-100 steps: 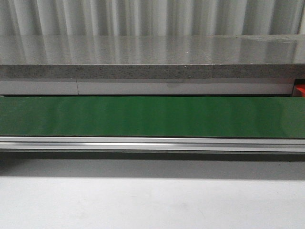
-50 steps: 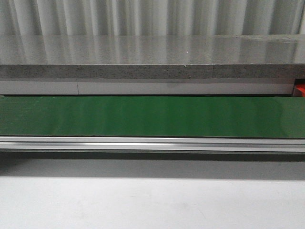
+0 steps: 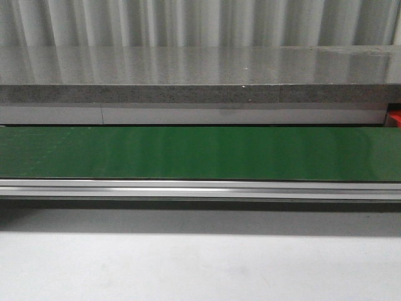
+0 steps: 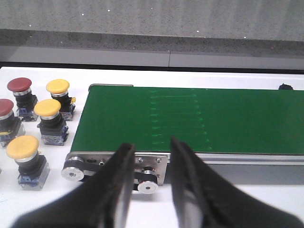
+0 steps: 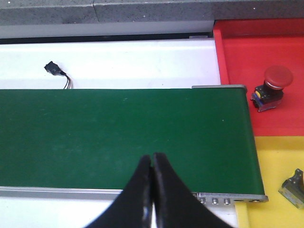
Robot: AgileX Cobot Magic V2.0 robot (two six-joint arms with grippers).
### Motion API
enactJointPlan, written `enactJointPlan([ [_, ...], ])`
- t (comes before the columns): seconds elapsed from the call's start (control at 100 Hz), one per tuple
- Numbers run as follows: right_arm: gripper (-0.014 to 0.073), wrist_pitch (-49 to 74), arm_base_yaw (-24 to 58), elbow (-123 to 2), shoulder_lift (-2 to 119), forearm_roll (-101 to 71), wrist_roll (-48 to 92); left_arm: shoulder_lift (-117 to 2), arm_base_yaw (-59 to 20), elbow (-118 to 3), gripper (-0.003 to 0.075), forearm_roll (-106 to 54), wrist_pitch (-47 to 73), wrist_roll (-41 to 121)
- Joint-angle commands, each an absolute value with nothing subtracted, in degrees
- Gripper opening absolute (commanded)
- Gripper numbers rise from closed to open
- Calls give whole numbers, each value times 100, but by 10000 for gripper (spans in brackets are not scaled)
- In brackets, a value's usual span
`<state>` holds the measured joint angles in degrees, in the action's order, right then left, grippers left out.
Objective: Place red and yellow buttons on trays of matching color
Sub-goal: 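Grasp another yellow button from the table with the left gripper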
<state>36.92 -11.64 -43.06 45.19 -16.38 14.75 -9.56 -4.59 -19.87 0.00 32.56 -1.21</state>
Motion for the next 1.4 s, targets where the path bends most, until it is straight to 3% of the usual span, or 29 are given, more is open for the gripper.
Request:
enactJointPlan([
  [0.0, -68, 3318, -1163, -4445, 4482, -1733, 1533, -1021, -483, -2126, 433, 0, 2750, -183],
  [0.07, -68, 3318, -1163, -4445, 4482, -1733, 1533, -1021, -483, -2126, 537, 0, 2722, -183],
  [0.17, -68, 3318, -1163, -4445, 4482, -1733, 1533, -1021, -483, -2181, 585, -32, 2707, -183],
  [0.34, -68, 3318, -1163, -4445, 4482, -1733, 1533, -1164, -456, -2728, 582, 214, 2815, -1064],
  [0.48, -68, 3318, -1163, -4445, 4482, -1733, 1533, -1926, -272, -3557, 578, 2115, 3725, -3531],
  [0.6, -68, 3318, -1163, -4445, 4482, -1733, 1533, -2857, -191, -4275, 542, 3204, 4210, -4553],
  [0.99, -68, 3318, -1163, -4445, 4482, -1733, 1533, -5788, -153, -5301, 510, 2962, 3788, -4574],
  [1.39, -68, 3318, -1163, -4445, 4482, -1733, 1533, -7483, 1127, -5301, 510, 1427, 3589, -3761],
])
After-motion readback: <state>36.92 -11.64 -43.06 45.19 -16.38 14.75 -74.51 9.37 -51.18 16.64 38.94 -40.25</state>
